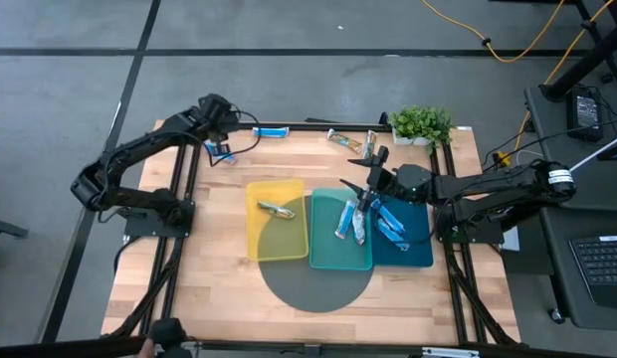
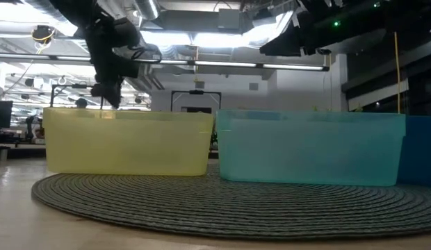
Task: Pick and place Granola Bars by type
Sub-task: Put the red granola bar into the green bin
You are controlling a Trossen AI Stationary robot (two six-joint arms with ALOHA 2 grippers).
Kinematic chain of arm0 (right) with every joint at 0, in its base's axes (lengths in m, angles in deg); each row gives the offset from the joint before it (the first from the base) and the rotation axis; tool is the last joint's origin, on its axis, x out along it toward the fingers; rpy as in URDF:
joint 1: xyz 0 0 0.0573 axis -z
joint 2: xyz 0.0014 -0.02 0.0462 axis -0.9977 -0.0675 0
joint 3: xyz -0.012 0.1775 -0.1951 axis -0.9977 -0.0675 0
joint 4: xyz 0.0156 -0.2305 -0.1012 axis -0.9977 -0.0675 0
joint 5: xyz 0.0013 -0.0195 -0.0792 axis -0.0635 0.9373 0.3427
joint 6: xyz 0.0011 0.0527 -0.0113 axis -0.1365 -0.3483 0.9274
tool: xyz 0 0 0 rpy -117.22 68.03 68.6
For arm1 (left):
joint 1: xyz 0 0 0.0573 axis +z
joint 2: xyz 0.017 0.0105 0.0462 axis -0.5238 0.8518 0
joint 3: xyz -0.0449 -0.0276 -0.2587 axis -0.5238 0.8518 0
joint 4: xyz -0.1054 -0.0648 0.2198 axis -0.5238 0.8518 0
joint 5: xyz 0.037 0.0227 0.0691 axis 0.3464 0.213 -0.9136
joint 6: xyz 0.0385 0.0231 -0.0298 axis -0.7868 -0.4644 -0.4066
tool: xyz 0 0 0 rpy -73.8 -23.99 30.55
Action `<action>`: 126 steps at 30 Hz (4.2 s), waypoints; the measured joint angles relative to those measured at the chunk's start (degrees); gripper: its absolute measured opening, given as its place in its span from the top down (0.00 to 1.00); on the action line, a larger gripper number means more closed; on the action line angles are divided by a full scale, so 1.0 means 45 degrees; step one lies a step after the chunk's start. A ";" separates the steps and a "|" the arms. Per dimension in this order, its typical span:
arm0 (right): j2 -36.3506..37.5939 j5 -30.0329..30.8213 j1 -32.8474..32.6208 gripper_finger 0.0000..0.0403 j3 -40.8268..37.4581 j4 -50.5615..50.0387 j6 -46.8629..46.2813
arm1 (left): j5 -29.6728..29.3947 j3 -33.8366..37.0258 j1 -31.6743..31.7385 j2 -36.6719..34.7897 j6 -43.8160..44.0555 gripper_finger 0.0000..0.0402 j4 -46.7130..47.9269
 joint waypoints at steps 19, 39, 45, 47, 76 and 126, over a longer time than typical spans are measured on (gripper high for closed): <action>0.0001 -0.0395 0.0000 0.31 0.0003 0.0780 0.0015 | 0.1603 -0.0006 0.0988 0.2146 -0.1494 0.38 0.2652; 0.0000 -0.1001 -0.0005 0.31 0.0002 0.0846 0.0374 | 0.1312 -0.0001 0.0902 0.5697 -0.0064 0.38 0.1294; 0.0000 -0.1001 -0.0002 0.31 0.0003 0.0832 0.0374 | 0.1241 -0.0037 0.0861 0.5945 0.0149 0.43 0.1231; 0.0000 -0.1001 -0.0005 0.31 0.0005 0.0825 0.0374 | 0.1241 -0.0013 0.0801 0.5897 0.0171 0.46 0.1244; -0.0005 -0.0998 -0.0003 0.31 0.0005 0.0735 0.0423 | 0.1421 -0.1735 -0.2023 0.5536 0.2022 0.83 0.3183; -0.0005 -0.0962 -0.0001 0.31 0.0005 0.0443 0.0857 | 0.9046 -0.4154 -0.9939 -0.0038 0.3287 0.84 -0.1592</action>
